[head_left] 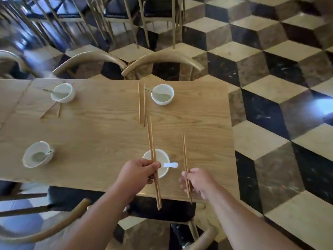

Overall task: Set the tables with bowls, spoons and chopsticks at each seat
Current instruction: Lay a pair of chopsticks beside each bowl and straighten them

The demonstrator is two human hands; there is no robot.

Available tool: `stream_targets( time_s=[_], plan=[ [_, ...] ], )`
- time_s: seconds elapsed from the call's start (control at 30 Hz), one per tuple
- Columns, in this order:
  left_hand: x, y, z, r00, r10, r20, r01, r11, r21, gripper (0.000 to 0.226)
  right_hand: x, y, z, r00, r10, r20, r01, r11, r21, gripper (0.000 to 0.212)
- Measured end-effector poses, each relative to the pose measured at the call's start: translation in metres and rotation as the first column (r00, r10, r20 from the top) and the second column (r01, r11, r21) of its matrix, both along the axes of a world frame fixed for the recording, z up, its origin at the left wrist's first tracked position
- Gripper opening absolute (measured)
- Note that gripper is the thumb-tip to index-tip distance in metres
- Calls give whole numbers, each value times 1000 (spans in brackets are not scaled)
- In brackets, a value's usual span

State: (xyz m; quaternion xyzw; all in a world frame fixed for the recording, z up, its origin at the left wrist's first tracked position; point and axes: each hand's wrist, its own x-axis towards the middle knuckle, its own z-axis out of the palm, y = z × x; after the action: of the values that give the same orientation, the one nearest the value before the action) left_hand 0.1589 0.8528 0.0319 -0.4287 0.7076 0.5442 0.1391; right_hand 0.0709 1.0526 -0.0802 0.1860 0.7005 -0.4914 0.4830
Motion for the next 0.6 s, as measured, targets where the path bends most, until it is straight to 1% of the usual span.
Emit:
stream_targets(
  time_s=[0.07,0.13,0.17,0.23,0.27,0.3,0.33,0.37,0.4,0.43,0.47,0.53,0.6],
  plan=[
    [-3,-9,-6,999,-34,14,34,999,3,16,-5,-7,-6,998,-54,-17,53,998,-30,14],
    [-7,-21,-12,999,-42,15,42,999,21,17,-8,-10,-9,997,-49,-65,47,998,-28,16],
    [-8,-27,-15,999,-47,12,47,998,32,18,-9,-11,-9,996,-60,-63,58,998,-33,16],
    [-11,-39,-19,998,-54,-11,55,997,62,18,-10,-6,-5,990,-139,-25,137,988,-78,13],
    [-12,-45,-21,998,-63,-25,65,995,82,18,-10,-3,-1,982,-185,-43,181,980,-80,10],
    [-12,-52,-23,996,-76,-39,79,992,103,17,-9,1,5,968,-226,-106,221,974,-52,11],
    [-12,-60,-24,995,-86,-54,92,988,126,17,-6,2,13,944,-256,-209,260,965,-5,13],
    [-10,-69,-24,993,-93,-72,103,984,147,17,-2,-1,23,908,-269,-322,296,955,37,14],
    [-9,-76,-24,991,-95,-89,109,981,163,18,3,-8,35,872,-272,-408,316,948,42,15],
    [-6,-88,-23,989,-102,-107,119,977,174,18,11,-24,50,845,-277,-456,317,948,11,17],
    [-1,-100,-21,986,-111,-128,133,974,182,18,21,-48,65,837,-275,-473,292,956,-38,19],
    [14,-134,-15,976,-134,-173,166,969,185,18,46,-108,92,865,-201,-459,180,980,-89,21],
    [32,-176,-9,966,-170,-193,202,966,161,18,74,-170,111,924,-87,-374,49,993,-110,20]
  ],
)
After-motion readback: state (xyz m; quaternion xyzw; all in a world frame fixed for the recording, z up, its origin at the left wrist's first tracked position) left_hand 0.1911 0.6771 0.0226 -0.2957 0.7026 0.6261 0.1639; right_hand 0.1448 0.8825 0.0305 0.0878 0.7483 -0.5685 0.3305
